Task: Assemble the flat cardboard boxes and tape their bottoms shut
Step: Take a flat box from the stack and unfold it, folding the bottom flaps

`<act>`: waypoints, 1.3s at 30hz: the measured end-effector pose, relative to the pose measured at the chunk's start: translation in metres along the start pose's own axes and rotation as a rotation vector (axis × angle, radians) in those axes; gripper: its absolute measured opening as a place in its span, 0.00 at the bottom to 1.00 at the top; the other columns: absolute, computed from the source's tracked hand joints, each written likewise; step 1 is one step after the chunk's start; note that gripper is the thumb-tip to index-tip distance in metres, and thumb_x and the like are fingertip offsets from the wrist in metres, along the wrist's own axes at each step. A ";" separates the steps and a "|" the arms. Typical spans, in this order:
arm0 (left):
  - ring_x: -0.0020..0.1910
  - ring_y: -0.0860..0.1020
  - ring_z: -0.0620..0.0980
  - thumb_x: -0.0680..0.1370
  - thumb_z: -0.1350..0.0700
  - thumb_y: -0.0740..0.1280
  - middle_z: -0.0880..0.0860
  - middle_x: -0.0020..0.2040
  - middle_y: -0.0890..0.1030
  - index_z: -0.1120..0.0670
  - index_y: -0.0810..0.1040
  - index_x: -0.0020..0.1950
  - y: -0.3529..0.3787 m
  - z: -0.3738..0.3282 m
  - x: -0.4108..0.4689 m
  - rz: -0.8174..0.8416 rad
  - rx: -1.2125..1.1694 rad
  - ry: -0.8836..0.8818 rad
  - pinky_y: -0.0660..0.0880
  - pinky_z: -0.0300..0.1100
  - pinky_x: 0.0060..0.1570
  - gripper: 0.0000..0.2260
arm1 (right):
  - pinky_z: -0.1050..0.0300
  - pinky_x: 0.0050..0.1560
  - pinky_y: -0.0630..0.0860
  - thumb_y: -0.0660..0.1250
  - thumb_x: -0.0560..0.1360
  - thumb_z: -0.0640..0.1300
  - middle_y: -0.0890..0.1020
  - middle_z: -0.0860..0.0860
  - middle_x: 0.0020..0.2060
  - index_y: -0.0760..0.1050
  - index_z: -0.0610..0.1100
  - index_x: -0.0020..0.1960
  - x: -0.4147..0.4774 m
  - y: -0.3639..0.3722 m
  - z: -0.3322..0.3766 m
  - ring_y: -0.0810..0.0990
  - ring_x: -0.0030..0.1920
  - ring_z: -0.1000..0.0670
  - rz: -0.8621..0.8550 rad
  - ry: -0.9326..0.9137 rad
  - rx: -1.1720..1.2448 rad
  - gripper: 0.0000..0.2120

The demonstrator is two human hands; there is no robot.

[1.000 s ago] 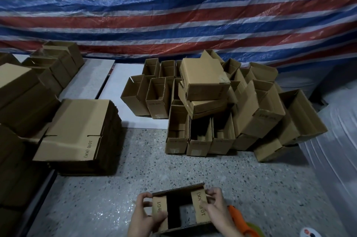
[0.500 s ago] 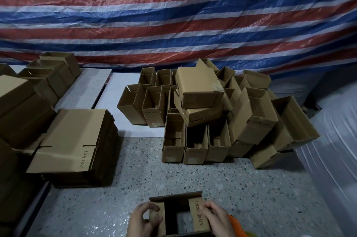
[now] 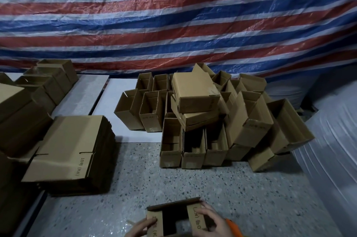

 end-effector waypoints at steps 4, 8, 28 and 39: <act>0.47 0.82 0.38 0.62 0.45 0.82 0.41 0.47 0.85 0.39 0.85 0.40 -0.010 -0.007 0.007 -0.146 0.085 -0.099 0.78 0.31 0.45 0.10 | 0.61 0.69 0.64 0.82 0.65 0.52 0.69 0.65 0.64 0.78 0.54 0.50 0.005 -0.001 0.008 0.67 0.66 0.60 -0.220 -0.010 -0.032 0.18; 0.36 0.82 0.46 0.65 0.57 0.83 0.48 0.45 0.85 0.53 0.76 0.42 -0.011 -0.008 0.005 -0.301 0.075 -0.105 0.78 0.36 0.36 0.17 | 0.57 0.63 0.71 0.80 0.68 0.48 0.76 0.60 0.56 0.70 0.57 0.52 0.003 -0.001 0.010 0.74 0.61 0.55 -0.274 -0.022 -0.029 0.22; 0.66 0.73 0.44 0.81 0.52 0.67 0.44 0.72 0.71 0.32 0.54 0.78 0.017 -0.062 0.002 -0.172 0.411 0.173 0.76 0.46 0.62 0.32 | 0.64 0.68 0.64 0.71 0.77 0.54 0.62 0.62 0.70 0.46 0.72 0.75 -0.001 0.002 0.017 0.63 0.67 0.61 -0.277 -0.226 -0.309 0.40; 0.76 0.66 0.51 0.85 0.45 0.50 0.45 0.82 0.50 0.39 0.53 0.81 0.040 -0.015 -0.025 -0.270 0.772 0.145 0.79 0.46 0.57 0.23 | 0.53 0.65 0.76 0.52 0.75 0.71 0.61 0.58 0.78 0.74 0.60 0.68 -0.009 0.019 -0.021 0.68 0.74 0.51 -0.421 -0.223 -0.466 0.29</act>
Point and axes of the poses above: each hand's wrist, its own x-axis towards the middle knuckle, its own y-axis out of the palm, z = x × y, the point moved 9 cm from there along x, towards the middle knuckle
